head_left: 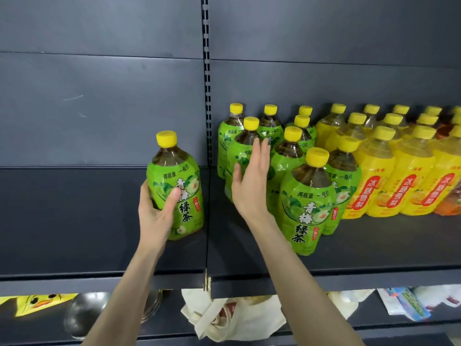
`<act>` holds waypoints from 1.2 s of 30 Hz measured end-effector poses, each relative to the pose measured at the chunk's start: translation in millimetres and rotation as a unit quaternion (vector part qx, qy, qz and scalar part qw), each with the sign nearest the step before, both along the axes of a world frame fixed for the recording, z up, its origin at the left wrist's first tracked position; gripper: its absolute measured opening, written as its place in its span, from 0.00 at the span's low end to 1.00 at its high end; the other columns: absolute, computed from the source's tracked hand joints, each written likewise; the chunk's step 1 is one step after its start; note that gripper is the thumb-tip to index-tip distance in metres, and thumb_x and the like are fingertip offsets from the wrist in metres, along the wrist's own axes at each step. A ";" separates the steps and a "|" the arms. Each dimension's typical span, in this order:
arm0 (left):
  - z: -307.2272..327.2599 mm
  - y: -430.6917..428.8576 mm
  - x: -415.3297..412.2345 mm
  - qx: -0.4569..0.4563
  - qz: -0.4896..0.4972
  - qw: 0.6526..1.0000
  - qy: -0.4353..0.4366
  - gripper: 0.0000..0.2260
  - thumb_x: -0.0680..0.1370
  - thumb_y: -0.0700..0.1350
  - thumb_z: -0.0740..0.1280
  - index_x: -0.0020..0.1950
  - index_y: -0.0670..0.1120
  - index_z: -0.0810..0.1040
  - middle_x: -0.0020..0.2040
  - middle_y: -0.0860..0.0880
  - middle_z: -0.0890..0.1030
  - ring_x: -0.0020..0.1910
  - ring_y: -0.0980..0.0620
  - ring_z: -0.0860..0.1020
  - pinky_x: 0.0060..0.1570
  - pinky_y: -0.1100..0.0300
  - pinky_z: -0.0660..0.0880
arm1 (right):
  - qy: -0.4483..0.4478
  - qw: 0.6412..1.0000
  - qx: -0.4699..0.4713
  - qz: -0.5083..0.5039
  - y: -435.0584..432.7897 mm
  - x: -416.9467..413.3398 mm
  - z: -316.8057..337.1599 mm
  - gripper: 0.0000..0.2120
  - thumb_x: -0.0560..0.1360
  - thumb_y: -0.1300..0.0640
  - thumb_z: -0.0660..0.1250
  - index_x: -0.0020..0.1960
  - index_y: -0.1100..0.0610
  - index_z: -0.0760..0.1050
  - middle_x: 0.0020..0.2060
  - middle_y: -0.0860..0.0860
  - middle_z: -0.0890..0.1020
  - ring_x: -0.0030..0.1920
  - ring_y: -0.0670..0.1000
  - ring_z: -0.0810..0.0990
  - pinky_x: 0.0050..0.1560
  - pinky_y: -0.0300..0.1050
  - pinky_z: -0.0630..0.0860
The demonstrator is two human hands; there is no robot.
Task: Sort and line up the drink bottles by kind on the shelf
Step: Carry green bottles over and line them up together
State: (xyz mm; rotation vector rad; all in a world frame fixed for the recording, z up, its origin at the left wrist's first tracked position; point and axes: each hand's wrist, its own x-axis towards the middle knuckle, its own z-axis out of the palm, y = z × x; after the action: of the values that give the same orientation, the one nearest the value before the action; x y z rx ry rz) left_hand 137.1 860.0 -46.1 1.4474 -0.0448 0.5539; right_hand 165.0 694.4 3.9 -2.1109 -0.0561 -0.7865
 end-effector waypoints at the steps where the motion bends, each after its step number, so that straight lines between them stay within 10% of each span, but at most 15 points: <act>1: -1.3 0.6 2.8 0.003 -0.002 1.000 -0.004 0.24 0.73 0.45 0.72 0.66 0.42 0.68 0.52 0.52 0.79 0.47 0.64 0.80 0.43 0.68 0.76 | 0.012 1.000 -0.024 -0.005 -0.4 9.4 1.7 0.32 0.80 0.65 0.59 0.78 0.61 0.45 0.78 0.58 0.43 0.77 0.55 0.40 0.74 0.41 0.40; 10: -4.2 -0.7 12.9 -0.005 -0.007 1.000 -0.019 0.23 0.73 0.42 0.72 0.65 0.46 0.67 0.52 0.54 0.78 0.48 0.65 0.79 0.43 0.70 0.76 | -0.001 0.995 -0.067 -0.076 5.2 32.3 -1.4 0.37 0.72 0.57 0.74 0.75 0.62 0.60 0.69 0.60 0.65 0.69 0.59 0.62 0.70 0.54 0.61; 14: -4.9 1.0 13.0 -0.011 -0.011 1.000 -0.011 0.29 0.68 0.52 0.71 0.65 0.46 0.68 0.52 0.54 0.79 0.49 0.62 0.79 0.45 0.67 0.77 | 0.012 0.999 0.048 0.001 8.6 28.1 -10.0 0.35 0.76 0.52 0.69 0.77 0.51 0.55 0.76 0.57 0.54 0.75 0.55 0.53 0.72 0.47 0.54; 17: -7.9 0.4 16.0 -0.001 -0.007 1.000 -0.011 0.22 0.74 0.39 0.70 0.66 0.44 0.67 0.52 0.53 0.79 0.48 0.63 0.79 0.44 0.69 0.76 | 0.052 0.987 0.137 0.058 7.7 26.0 -27.9 0.39 0.78 0.48 0.65 0.77 0.45 0.41 0.78 0.53 0.43 0.76 0.47 0.43 0.72 0.43 0.45; 26: -9.7 -2.9 15.6 0.008 -0.001 1.000 -0.014 0.21 0.76 0.33 0.65 0.68 0.39 0.65 0.50 0.55 0.78 0.46 0.66 0.79 0.41 0.72 0.75 | 0.100 0.955 0.280 -0.014 5.8 46.2 -45.2 0.43 0.70 0.46 0.73 0.75 0.57 0.54 0.69 0.55 0.69 0.69 0.53 0.68 0.66 0.40 0.64; 36: -9.7 -5.2 18.5 0.011 -0.016 1.000 -0.004 0.21 0.77 0.33 0.63 0.68 0.39 0.64 0.52 0.52 0.78 0.46 0.65 0.79 0.42 0.70 0.76 | 0.070 0.957 0.281 0.010 4.2 56.2 -57.0 0.34 0.77 0.47 0.65 0.77 0.57 0.54 0.72 0.55 0.66 0.73 0.52 0.64 0.74 0.53 0.60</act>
State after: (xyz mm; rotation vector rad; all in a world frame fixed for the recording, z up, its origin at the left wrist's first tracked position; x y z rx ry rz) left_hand 155.5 854.8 -55.7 1.4640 -0.0805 0.5332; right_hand 221.2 698.6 -53.1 -1.6126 0.2007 -0.5546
